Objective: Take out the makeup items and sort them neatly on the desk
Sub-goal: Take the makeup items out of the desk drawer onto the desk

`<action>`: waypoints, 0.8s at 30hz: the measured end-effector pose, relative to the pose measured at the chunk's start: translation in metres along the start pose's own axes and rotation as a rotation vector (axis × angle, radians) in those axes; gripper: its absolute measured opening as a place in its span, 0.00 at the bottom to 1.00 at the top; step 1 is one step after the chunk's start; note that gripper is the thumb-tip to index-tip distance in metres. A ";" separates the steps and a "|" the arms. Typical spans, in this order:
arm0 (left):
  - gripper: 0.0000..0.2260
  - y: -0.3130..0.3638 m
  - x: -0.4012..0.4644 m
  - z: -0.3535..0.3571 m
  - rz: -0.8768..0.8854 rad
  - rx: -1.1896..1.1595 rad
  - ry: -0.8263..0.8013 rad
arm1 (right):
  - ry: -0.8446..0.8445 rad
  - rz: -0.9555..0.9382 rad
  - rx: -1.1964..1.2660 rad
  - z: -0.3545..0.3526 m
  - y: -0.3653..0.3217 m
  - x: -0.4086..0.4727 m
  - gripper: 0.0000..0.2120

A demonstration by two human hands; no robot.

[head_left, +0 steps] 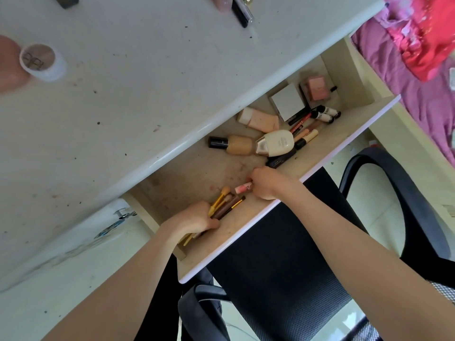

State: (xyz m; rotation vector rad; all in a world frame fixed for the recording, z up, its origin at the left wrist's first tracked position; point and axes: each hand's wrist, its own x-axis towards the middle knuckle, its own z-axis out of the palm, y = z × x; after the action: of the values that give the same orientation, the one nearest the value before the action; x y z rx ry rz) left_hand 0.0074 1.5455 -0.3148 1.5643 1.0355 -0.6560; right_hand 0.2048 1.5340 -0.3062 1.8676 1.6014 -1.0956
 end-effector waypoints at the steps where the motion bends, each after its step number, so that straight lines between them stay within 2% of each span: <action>1: 0.05 0.000 -0.001 0.000 0.000 -0.010 -0.008 | 0.005 0.001 0.018 0.000 0.000 -0.002 0.08; 8: 0.07 0.001 -0.007 0.000 0.052 0.052 -0.054 | 0.059 -0.010 0.153 -0.002 -0.001 -0.014 0.11; 13: 0.09 0.008 -0.022 -0.004 0.072 -0.055 0.014 | 0.277 -0.078 0.537 -0.005 0.002 -0.032 0.12; 15: 0.09 0.015 -0.033 -0.010 0.082 -0.111 -0.008 | 0.345 -0.058 0.754 -0.008 0.000 -0.044 0.11; 18: 0.06 0.034 -0.051 -0.020 0.129 -0.178 -0.041 | 0.443 -0.023 1.042 -0.011 -0.003 -0.067 0.15; 24: 0.05 0.084 -0.082 -0.061 0.328 -0.399 0.049 | 0.709 -0.006 1.188 -0.038 -0.007 -0.091 0.09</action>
State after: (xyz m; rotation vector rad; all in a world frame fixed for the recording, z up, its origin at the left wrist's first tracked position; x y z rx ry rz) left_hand 0.0363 1.5793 -0.1899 1.3579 0.8560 -0.1718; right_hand 0.2072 1.5095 -0.2108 3.2982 1.2996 -1.7239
